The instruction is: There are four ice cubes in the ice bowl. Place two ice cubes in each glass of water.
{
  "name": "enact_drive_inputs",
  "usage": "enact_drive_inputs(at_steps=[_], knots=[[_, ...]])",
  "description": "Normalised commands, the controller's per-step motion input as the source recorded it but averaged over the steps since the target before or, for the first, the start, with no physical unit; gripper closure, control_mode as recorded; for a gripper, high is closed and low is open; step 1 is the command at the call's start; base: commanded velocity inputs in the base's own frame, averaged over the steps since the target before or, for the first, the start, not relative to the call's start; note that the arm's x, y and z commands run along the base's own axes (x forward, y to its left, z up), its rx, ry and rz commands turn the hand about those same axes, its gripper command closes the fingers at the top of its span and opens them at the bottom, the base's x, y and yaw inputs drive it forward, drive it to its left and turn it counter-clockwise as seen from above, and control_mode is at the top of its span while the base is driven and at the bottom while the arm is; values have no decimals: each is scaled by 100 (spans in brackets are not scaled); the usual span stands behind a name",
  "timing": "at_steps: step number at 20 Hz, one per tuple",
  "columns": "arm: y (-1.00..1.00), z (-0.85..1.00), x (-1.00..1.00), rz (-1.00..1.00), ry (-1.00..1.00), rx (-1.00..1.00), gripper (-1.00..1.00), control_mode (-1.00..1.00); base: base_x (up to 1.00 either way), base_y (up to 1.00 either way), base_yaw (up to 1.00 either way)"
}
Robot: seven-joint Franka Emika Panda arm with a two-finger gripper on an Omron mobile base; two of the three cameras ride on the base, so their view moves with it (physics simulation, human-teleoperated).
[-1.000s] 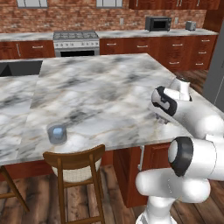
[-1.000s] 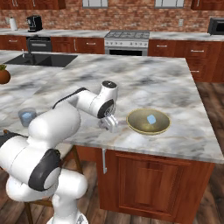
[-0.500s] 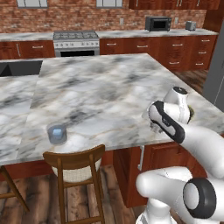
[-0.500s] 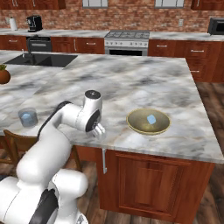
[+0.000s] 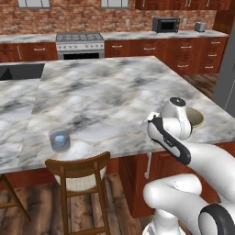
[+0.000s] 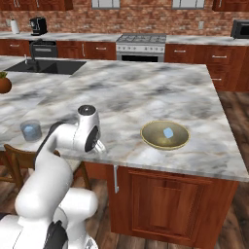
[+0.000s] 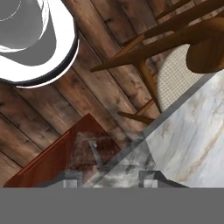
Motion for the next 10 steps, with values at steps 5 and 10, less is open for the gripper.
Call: enact_drive_inputs(at_steps=[5, 10], knots=[[0, 0, 0, 0, 0, 0, 100, -100, 0, 0, 0], [0, 0, 0, 0, 0, 0, 100, 100, -8, 5, 0]])
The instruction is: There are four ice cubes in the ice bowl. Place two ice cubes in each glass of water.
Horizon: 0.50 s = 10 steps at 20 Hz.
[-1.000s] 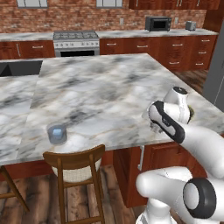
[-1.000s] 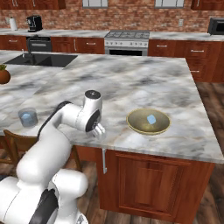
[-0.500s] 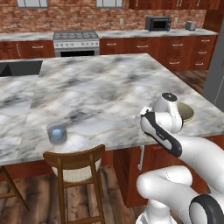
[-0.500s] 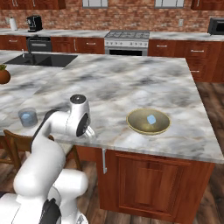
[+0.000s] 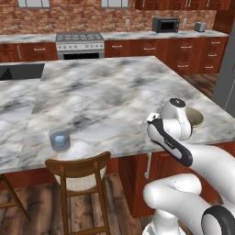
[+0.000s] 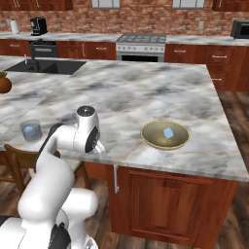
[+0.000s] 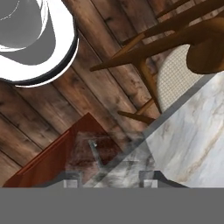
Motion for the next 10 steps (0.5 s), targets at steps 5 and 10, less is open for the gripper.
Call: enact_drive_inputs(at_steps=[5, 10], knots=[[0, 0, 0, 0, 0, 0, 100, 100, -47, 19, 0], [0, 0, 0, 0, 0, 0, 100, 100, -44, 31, 0]])
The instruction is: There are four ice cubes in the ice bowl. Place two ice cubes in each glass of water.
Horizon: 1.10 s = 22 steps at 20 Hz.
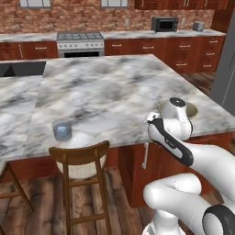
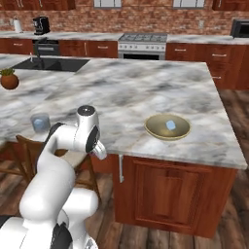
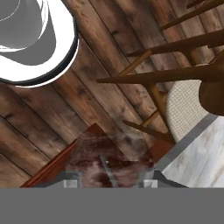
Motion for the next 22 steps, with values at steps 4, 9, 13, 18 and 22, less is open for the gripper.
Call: enact_drive_inputs(at_steps=[4, 9, 13, 18, 22], knots=[[0, 0, 0, 0, 0, 0, 100, 100, -30, 61, 0], [0, 0, 0, 0, 0, 0, 100, 100, -21, 85, 0], [0, 0, 0, 0, 0, 0, 100, 100, -5, 84, 0], [0, 0, 0, 0, 0, 0, 100, 100, 0, 79, 0], [0, 0, 0, 0, 0, 0, 100, 100, 0, 71, 0]])
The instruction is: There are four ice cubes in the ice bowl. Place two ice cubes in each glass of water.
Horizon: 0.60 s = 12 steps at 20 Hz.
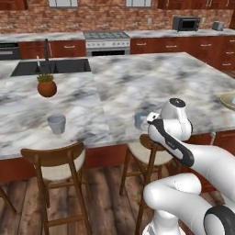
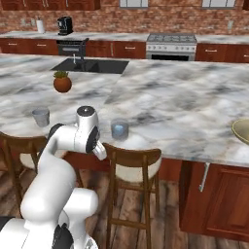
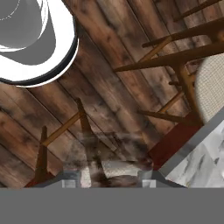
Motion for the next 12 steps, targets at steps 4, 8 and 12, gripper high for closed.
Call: enact_drive_inputs(at_steps=[4, 8, 12], knots=[[0, 0, 0, 0, 0, 0, 100, 100, 1, 64, 0], [0, 0, 0, 0, 0, 0, 100, 100, 17, 50, 0], [0, 0, 0, 0, 0, 0, 100, 100, 33, 40, 0]])
